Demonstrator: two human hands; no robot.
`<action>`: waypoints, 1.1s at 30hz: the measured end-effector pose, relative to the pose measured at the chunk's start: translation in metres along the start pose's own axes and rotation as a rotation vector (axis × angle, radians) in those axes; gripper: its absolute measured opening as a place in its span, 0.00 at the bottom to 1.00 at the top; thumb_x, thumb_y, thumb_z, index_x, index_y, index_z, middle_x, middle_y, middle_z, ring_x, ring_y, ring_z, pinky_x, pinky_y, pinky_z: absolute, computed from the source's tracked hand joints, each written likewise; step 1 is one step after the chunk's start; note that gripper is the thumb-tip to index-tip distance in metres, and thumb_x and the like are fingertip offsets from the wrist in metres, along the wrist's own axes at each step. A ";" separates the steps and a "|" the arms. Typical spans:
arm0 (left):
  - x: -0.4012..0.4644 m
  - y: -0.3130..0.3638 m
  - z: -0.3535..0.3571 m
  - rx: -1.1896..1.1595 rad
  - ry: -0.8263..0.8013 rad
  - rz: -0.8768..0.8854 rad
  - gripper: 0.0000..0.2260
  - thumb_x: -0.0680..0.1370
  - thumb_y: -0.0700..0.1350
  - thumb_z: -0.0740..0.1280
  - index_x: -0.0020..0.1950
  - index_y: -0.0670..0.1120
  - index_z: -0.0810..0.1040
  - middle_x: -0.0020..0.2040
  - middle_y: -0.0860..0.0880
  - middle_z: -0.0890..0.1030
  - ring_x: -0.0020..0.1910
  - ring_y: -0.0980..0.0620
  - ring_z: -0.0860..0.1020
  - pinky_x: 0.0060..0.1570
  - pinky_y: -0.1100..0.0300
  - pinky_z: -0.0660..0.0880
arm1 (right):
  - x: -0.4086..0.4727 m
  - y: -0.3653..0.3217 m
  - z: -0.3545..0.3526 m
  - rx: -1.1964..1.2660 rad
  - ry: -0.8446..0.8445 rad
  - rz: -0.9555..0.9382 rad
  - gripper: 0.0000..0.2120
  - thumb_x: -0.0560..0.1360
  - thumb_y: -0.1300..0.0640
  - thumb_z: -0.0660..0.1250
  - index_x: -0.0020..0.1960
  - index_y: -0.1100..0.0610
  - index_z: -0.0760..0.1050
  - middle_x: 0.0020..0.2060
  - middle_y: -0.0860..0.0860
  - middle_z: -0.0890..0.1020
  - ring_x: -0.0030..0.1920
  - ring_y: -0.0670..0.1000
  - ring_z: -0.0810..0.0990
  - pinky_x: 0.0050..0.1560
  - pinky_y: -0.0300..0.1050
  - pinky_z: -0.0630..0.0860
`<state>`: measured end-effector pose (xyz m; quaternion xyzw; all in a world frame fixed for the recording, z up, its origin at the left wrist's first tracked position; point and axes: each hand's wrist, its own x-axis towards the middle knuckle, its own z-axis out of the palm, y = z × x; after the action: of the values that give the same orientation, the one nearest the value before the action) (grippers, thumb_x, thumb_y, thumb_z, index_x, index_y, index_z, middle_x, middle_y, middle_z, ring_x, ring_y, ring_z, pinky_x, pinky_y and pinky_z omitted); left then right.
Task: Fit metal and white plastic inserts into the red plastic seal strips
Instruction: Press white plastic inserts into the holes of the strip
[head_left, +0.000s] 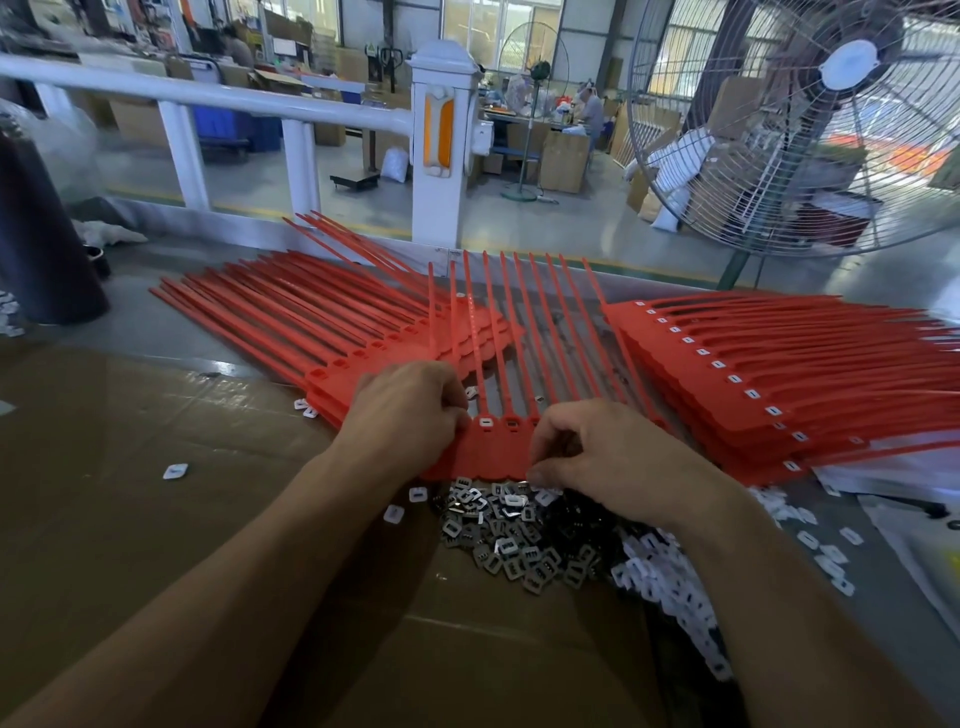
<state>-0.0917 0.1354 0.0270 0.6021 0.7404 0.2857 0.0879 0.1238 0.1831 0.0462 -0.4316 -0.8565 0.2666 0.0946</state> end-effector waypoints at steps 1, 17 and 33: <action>0.000 0.000 0.000 -0.001 -0.002 0.001 0.03 0.77 0.50 0.73 0.49 0.55 0.81 0.43 0.62 0.75 0.51 0.56 0.75 0.66 0.44 0.71 | 0.000 0.001 -0.001 0.029 0.008 -0.007 0.06 0.75 0.49 0.77 0.44 0.41 0.80 0.41 0.34 0.82 0.42 0.35 0.81 0.43 0.38 0.73; 0.002 -0.003 0.003 0.078 0.019 0.090 0.05 0.80 0.51 0.69 0.54 0.58 0.82 0.52 0.60 0.80 0.58 0.54 0.74 0.66 0.47 0.63 | 0.021 -0.005 0.027 0.274 0.378 0.007 0.02 0.79 0.52 0.73 0.50 0.47 0.85 0.41 0.41 0.85 0.42 0.35 0.82 0.36 0.25 0.73; 0.003 -0.005 0.008 0.110 0.005 0.112 0.06 0.79 0.56 0.69 0.54 0.60 0.83 0.50 0.61 0.73 0.60 0.53 0.69 0.62 0.50 0.60 | 0.038 -0.011 0.032 0.076 0.390 0.112 0.05 0.80 0.51 0.70 0.50 0.50 0.85 0.45 0.45 0.84 0.47 0.47 0.81 0.49 0.47 0.78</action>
<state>-0.0929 0.1405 0.0183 0.6457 0.7203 0.2508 0.0368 0.0803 0.1951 0.0226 -0.5182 -0.7859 0.2151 0.2598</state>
